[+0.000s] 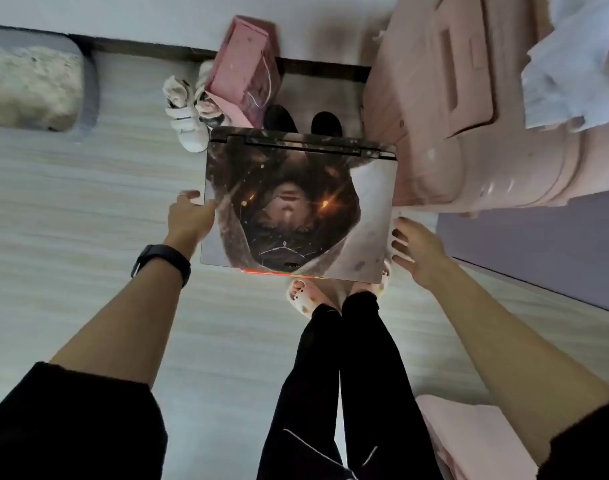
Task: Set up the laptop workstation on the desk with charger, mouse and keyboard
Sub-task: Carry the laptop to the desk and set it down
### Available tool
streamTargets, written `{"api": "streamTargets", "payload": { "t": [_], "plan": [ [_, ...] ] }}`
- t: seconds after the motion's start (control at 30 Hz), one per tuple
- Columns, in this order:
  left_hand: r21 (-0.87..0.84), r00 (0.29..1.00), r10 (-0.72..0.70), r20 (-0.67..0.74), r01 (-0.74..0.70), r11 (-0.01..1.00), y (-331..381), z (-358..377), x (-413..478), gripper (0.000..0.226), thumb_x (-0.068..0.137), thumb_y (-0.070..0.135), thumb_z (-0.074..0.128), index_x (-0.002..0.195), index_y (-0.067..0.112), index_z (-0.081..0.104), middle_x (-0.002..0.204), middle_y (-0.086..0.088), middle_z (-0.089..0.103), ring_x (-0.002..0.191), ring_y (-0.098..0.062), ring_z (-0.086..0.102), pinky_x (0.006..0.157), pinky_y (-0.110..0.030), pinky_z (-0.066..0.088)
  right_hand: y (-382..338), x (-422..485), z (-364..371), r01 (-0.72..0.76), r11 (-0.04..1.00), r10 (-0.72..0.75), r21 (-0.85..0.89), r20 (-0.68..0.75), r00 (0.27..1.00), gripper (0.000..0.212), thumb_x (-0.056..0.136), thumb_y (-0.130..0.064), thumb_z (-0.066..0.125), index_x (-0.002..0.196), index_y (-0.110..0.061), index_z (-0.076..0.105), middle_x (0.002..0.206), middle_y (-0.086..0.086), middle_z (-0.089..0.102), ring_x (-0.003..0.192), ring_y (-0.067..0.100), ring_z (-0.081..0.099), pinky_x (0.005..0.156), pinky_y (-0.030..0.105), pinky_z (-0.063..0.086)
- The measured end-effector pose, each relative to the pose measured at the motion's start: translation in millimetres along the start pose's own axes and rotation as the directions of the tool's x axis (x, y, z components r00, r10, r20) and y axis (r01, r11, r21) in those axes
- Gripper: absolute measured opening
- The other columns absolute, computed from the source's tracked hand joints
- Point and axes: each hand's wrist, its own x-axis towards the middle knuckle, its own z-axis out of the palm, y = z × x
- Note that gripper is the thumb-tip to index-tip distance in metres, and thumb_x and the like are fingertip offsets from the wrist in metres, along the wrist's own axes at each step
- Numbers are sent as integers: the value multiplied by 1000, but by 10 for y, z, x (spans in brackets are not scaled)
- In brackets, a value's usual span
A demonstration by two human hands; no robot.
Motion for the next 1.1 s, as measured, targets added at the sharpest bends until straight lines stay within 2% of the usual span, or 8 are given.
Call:
{"api": "streamTargets", "payload": {
  "t": [0.07, 0.17, 0.27, 0.37, 0.47, 0.57, 0.83, 1.1],
  "plan": [
    [-66, 1000, -28, -10, 27, 997, 20, 16, 153, 48, 94, 35, 57, 136, 12, 52, 126, -5, 59, 118, -27, 55, 101, -38, 46, -24, 152, 68, -4, 1000, 3, 9, 64, 998, 16, 96, -34, 64, 103, -20, 68, 102, 2, 69, 80, 19, 64, 80, 40, 49],
    [-216, 989, -61, 134, 89, 972, 12, 19, 342, 52, 91, 49, 62, 128, 13, 61, 119, -5, 67, 110, -29, 62, 89, -40, 52, -27, 361, 129, -9, 1000, 8, 17, 82, 997, 25, 96, -40, 63, 116, -26, 67, 111, -5, 72, 98, 20, 68, 79, 37, 53],
    [-302, 967, -47, 249, 124, 945, 19, -26, 412, 41, 97, 39, 60, 132, 18, 55, 112, -2, 68, 104, -23, 63, 77, -37, 50, -32, 454, 160, 25, 998, -22, -51, 69, 997, 30, 94, -46, 65, 121, -32, 65, 120, -7, 69, 107, 21, 65, 73, 38, 54],
    [-304, 937, -32, 349, 146, 941, -16, -61, 495, 43, 98, 37, 58, 138, 24, 47, 111, 0, 67, 102, -19, 62, 78, -39, 48, -15, 490, 167, 41, 995, -35, -88, 68, 997, 42, 92, -48, 67, 130, -32, 60, 123, -8, 67, 109, 21, 66, 72, 40, 56],
    [-293, 941, -51, 335, 156, 943, -29, -68, 472, 41, 100, 39, 54, 138, 25, 44, 117, -3, 65, 108, -22, 61, 83, -41, 49, -27, 490, 178, 51, 990, -43, -133, 62, 997, 48, 90, -48, 69, 134, -32, 57, 126, -7, 66, 112, 24, 65, 89, 51, 55],
    [-271, 933, -70, 352, 174, 947, -95, -28, 402, 28, 103, 29, 48, 130, 22, 47, 119, -5, 63, 112, -26, 58, 94, -48, 47, -21, 450, 174, 43, 984, -33, -171, 62, 998, 44, 92, -46, 68, 132, -31, 57, 123, -6, 67, 111, 25, 64, 85, 49, 55],
    [-353, 895, -202, 397, 353, 867, -956, 161, -446, 34, 100, 35, 56, 130, 23, 44, 118, -14, 62, 111, -33, 58, 94, -54, 46, 393, 36, -130, -19, 939, 22, -344, 7, 1000, 40, 89, -52, 69, 124, -35, 60, 128, -4, 62, 115, 28, 60, 91, 57, 53],
    [-521, 854, -327, 404, 509, 686, -1976, 105, -1583, 33, 99, 34, 56, 129, 23, 45, 124, -17, 60, 110, -37, 58, 91, -53, 46, 777, -477, -176, 56, 816, 21, -575, 125, 992, 35, 93, -53, 63, 122, -33, 60, 121, -5, 59, 108, 25, 59, 75, 44, 55]
  ]
}}
